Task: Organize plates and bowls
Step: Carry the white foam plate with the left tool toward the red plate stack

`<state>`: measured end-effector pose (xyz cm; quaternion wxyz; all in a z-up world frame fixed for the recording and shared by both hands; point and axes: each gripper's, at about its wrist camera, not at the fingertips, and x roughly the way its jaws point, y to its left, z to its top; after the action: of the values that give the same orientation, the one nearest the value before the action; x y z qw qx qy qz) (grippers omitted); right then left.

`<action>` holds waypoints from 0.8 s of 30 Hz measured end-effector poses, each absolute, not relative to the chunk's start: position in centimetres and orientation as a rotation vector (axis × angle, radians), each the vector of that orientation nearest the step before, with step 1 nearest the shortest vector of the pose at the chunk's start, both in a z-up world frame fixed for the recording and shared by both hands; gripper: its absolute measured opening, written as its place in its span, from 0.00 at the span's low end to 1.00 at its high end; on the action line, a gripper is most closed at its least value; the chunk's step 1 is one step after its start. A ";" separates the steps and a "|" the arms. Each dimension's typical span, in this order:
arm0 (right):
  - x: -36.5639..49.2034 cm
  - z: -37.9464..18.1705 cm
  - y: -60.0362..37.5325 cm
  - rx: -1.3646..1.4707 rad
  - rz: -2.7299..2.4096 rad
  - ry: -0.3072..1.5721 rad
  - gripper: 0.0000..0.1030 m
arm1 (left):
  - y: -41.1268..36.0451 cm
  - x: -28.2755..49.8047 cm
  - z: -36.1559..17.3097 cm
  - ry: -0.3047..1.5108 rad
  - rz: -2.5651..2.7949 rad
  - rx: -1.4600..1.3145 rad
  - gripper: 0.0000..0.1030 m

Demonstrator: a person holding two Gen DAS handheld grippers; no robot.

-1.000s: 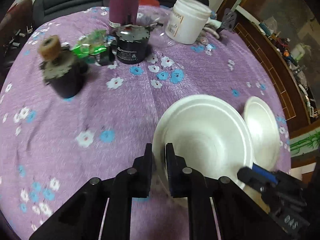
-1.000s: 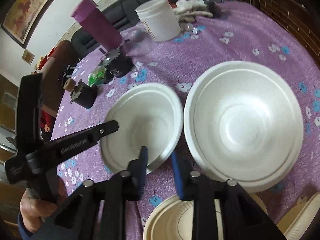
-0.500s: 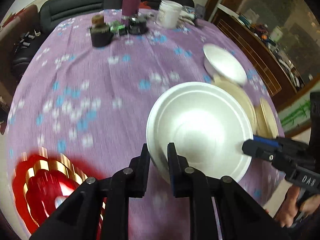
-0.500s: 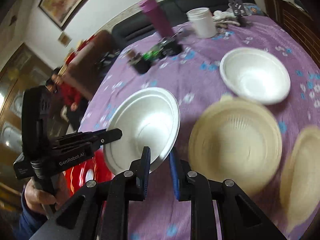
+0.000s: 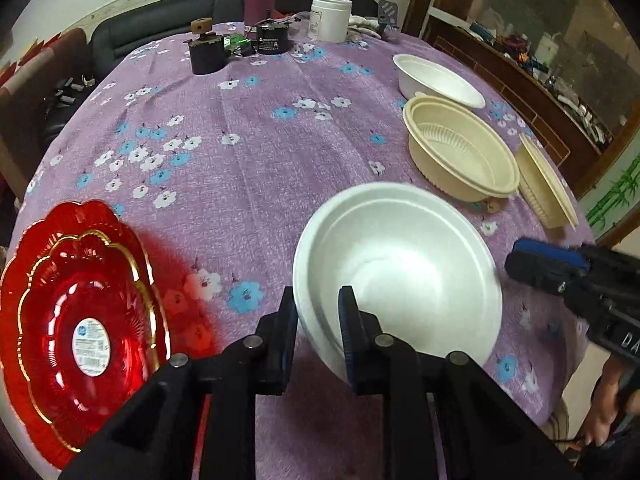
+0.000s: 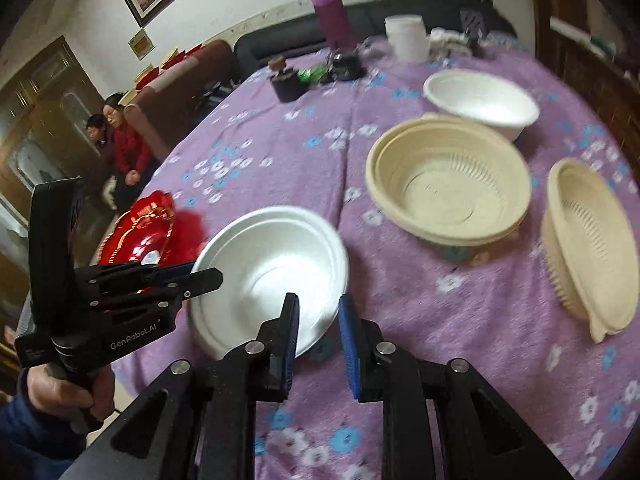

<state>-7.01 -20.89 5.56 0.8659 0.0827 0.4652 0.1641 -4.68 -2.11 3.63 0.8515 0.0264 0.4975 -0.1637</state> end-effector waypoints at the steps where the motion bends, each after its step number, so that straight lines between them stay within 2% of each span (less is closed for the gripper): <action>1: -6.9 5.4 -21.0 0.180 0.339 0.977 0.23 | -2.1 -4.6 3.5 1.046 -0.340 0.061 0.19; 8: -6.5 2.8 -20.5 0.239 0.355 1.024 0.22 | -2.7 -5.7 3.3 0.957 -0.300 0.107 0.16; 11: -6.8 3.0 -20.0 0.229 0.333 0.998 0.19 | -3.0 -6.3 4.1 0.901 -0.282 0.142 0.16; 24: -6.8 4.7 -19.7 0.237 0.344 0.953 0.19 | -2.2 -6.6 5.3 0.835 -0.269 0.161 0.16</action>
<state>-6.84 -19.72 4.74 0.8677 0.1133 0.4552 0.1646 -6.58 -2.19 5.26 0.9022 0.0777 0.4037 -0.1302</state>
